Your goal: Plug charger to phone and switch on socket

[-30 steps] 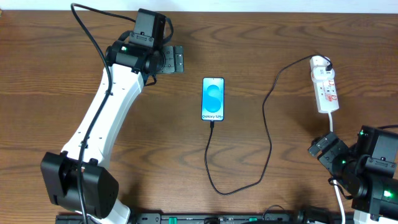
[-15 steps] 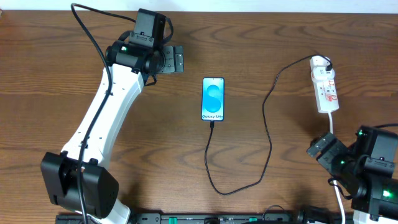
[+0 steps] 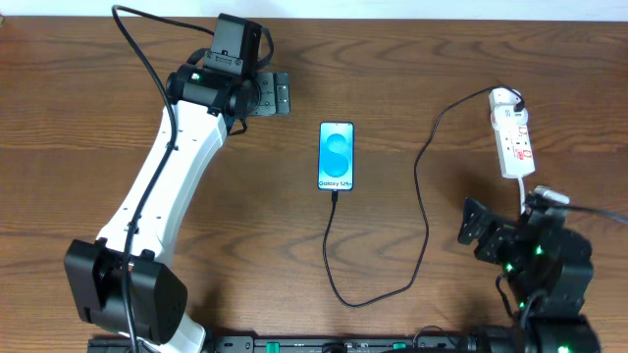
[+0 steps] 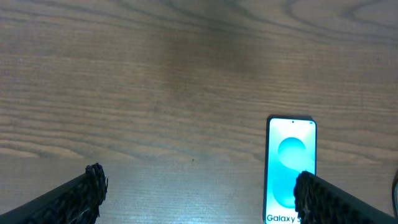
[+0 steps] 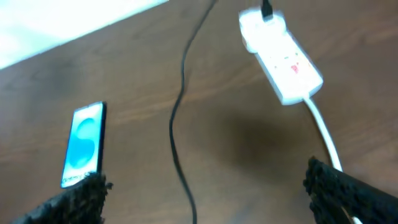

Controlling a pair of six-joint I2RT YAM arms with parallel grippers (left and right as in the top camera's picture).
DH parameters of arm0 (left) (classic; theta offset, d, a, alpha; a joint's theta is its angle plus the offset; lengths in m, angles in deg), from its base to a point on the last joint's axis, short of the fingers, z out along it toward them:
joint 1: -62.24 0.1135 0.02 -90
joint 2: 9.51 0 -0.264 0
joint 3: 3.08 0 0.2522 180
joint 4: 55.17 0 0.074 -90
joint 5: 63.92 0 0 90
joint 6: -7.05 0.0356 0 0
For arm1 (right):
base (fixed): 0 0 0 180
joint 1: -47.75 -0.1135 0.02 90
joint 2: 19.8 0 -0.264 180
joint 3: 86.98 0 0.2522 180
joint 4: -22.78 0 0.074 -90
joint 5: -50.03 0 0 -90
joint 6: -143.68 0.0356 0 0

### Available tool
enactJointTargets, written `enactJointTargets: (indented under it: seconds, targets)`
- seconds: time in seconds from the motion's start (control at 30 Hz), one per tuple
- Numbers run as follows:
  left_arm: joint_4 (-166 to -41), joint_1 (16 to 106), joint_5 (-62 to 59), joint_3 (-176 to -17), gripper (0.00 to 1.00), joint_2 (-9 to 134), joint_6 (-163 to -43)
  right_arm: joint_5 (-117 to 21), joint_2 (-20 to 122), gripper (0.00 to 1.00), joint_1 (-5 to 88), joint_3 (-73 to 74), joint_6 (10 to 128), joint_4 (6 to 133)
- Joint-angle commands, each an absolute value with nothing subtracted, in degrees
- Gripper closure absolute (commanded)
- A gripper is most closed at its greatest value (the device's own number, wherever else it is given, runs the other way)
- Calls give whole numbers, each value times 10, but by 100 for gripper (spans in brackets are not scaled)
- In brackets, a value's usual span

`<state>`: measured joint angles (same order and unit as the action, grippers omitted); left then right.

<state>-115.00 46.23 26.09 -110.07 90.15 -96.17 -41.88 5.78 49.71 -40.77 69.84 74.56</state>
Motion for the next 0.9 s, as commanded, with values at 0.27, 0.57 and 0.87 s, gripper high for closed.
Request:
enactJointTargets:
  seconds: [0.27,0.57,0.87]
  targets:
    - [-1150,463,268,-1102,2,905,-956,-464,-96,1,492,-587,562,522]
    - [-1150,463,268,-1102,2,905,-957,-468,-163,1,491,-707,561,406]
    - [-1150,463,268,-1102,2,905,-957,-466,-195,1,464,-729,467,372]
